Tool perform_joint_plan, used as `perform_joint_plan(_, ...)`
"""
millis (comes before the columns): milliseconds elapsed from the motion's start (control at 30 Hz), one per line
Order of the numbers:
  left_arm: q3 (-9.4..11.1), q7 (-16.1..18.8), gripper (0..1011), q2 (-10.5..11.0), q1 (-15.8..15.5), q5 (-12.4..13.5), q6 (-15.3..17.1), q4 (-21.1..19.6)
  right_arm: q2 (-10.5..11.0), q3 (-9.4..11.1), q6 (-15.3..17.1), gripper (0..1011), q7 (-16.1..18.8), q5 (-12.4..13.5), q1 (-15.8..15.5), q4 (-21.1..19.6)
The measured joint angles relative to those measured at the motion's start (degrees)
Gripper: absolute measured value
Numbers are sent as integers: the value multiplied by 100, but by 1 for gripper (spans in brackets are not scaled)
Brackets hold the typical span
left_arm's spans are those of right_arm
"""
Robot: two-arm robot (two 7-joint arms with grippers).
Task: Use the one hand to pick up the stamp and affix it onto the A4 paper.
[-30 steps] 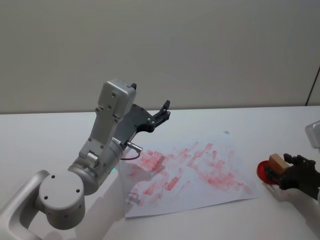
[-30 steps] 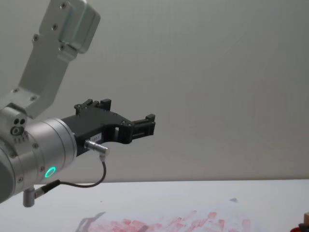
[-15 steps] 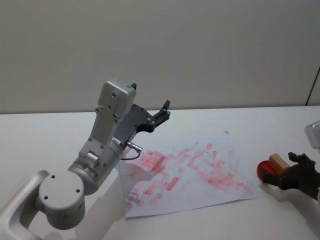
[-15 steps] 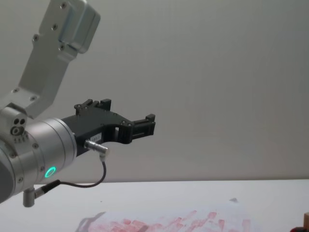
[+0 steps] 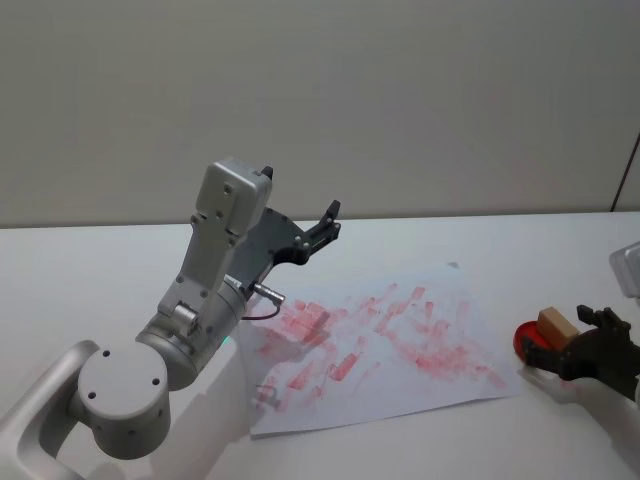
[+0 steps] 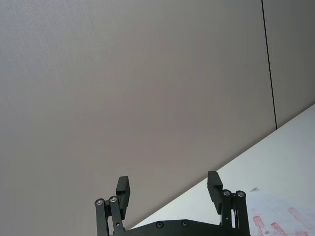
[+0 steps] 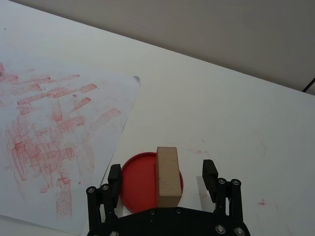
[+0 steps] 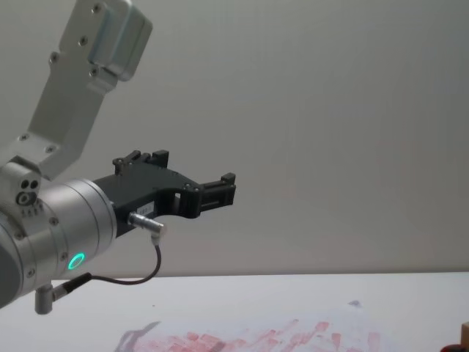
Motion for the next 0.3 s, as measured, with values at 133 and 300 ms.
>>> perform_joint_plan(133, 0, 0, 1001, 0, 0, 0, 0, 0, 0, 0, 0, 1001, 0, 0, 0, 0)
perform_joint_plan(300, 0, 0, 1001, 0, 0, 0, 0, 0, 0, 0, 0, 1001, 0, 0, 0, 0)
